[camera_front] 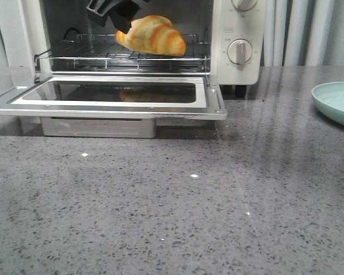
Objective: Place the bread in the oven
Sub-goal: 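Lower the croissant onto the oven rack and open the right gripper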
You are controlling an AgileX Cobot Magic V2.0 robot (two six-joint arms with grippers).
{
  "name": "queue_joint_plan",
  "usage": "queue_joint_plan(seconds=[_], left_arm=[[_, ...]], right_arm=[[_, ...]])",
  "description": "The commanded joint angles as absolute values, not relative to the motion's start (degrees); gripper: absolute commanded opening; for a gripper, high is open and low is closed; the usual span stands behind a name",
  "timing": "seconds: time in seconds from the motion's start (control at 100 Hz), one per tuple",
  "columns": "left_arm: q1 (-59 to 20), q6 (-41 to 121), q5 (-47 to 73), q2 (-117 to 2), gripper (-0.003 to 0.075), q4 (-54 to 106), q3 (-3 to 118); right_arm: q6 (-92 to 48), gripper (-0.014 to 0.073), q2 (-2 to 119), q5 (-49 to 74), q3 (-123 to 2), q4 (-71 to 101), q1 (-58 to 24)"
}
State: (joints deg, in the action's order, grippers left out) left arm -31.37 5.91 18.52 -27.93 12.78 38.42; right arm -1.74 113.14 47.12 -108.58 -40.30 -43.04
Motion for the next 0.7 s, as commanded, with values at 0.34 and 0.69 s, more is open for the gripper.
queue_joint_plan(seconds=[0.34,0.69], left_arm=[[-24.21,5.01,16.24,-20.85,-0.0022,8.35,40.5],[-11.2,3.88,21.83,-8.23,-0.0022,8.46,38.34]], right_arm=[[-1.71,0.0453,108.82,47.52,-110.74,-43.26,-47.54],[3.73,0.0453,104.21,61.23,-110.74,-43.26,-56.22]])
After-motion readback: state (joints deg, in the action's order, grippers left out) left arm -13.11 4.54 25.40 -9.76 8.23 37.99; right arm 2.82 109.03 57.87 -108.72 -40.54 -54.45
